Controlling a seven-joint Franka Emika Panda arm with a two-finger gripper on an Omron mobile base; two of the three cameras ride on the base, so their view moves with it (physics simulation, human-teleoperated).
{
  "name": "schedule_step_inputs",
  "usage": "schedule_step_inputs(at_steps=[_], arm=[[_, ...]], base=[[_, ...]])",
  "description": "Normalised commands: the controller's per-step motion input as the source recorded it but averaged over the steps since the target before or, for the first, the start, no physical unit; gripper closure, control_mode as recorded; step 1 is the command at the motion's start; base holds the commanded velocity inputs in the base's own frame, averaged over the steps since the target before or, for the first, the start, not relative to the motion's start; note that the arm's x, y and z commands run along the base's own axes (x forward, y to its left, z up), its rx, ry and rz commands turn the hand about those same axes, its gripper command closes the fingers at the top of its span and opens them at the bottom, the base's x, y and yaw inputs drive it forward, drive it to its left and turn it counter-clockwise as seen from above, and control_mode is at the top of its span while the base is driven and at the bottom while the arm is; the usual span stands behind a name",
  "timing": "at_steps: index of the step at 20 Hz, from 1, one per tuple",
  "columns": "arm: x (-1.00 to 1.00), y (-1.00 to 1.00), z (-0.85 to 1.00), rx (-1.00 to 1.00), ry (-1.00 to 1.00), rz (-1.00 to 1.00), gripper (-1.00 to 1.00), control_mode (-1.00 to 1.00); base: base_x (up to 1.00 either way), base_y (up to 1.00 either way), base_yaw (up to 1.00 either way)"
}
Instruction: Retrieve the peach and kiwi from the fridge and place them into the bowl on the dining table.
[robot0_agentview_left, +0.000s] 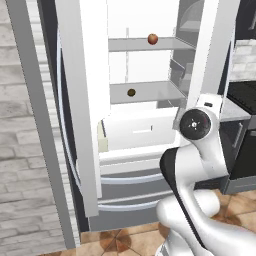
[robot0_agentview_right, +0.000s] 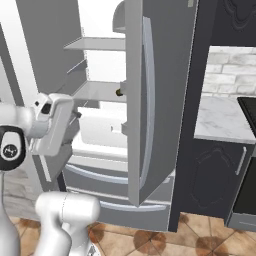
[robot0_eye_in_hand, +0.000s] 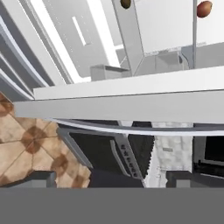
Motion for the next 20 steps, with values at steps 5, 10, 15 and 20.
schedule_step_inputs(at_steps=[5,10,15,20], arm=[[0.66,0.0,-0.06,0.0,0.0,0.05,-1.0,-1.0],[0.6,0.0,-0.09,0.0,-0.02,0.01,-1.0,-1.0],[0.49,-0.07,-0.17,0.0,-0.06,0.0,-1.0,-1.0],[0.46,-0.16,-0.24,0.0,-0.05,0.0,-1.0,-1.0]], base=[[0.0,0.0,0.0],[0.0,0.0,0.0],[0.0,0.0,0.0],[0.0,0.0,0.0]])
